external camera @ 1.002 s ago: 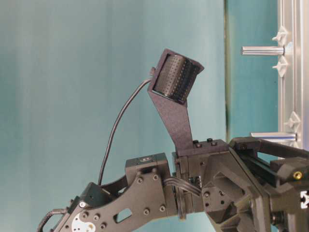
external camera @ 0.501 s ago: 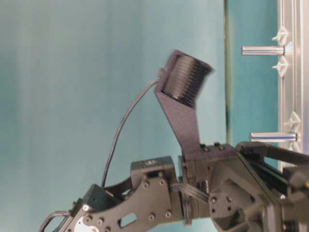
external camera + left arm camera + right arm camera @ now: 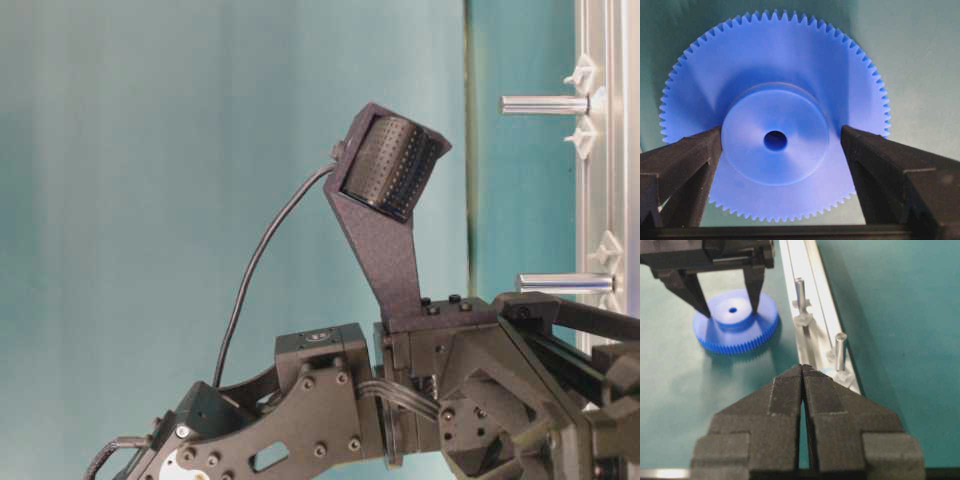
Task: Find the location of the shaft and insert the large gear.
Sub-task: 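Close the left gripper on the gear hub, then lift the blue gear and carry it toward the rail, then move the gear over the right metal shaft, aligning its hole, then lower the gear onto the right shaft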
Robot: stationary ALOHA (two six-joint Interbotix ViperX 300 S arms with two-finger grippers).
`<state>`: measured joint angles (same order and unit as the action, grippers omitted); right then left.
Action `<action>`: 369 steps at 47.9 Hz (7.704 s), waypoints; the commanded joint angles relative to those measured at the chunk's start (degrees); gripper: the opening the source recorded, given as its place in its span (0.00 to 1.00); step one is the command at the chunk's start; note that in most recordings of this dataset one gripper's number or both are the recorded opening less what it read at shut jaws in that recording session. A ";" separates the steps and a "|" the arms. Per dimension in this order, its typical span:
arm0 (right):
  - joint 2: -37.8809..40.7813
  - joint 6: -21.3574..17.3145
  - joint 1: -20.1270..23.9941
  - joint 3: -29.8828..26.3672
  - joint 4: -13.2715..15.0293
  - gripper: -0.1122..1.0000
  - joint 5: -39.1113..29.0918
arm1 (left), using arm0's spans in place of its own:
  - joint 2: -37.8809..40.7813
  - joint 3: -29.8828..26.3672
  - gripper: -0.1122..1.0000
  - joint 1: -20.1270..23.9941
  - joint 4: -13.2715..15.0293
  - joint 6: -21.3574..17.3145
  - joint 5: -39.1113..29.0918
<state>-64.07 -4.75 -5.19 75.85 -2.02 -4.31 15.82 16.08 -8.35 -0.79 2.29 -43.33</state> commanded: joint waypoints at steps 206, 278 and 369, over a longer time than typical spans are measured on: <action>-1.41 -1.14 -0.18 -0.18 0.00 0.10 0.26 | -0.18 -32.08 0.73 9.76 -0.88 -16.79 -24.08; -2.46 -1.23 -0.18 0.09 0.00 0.10 -1.32 | 13.45 -47.02 0.73 12.74 -0.88 -24.87 -28.39; -2.55 -1.76 -0.18 0.26 0.00 0.10 -1.41 | 17.58 -49.04 0.73 18.02 -0.88 -24.87 -28.74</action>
<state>-67.06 -5.63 -5.19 76.73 -2.02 -5.89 34.45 -31.55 8.17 -1.32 -22.50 -72.51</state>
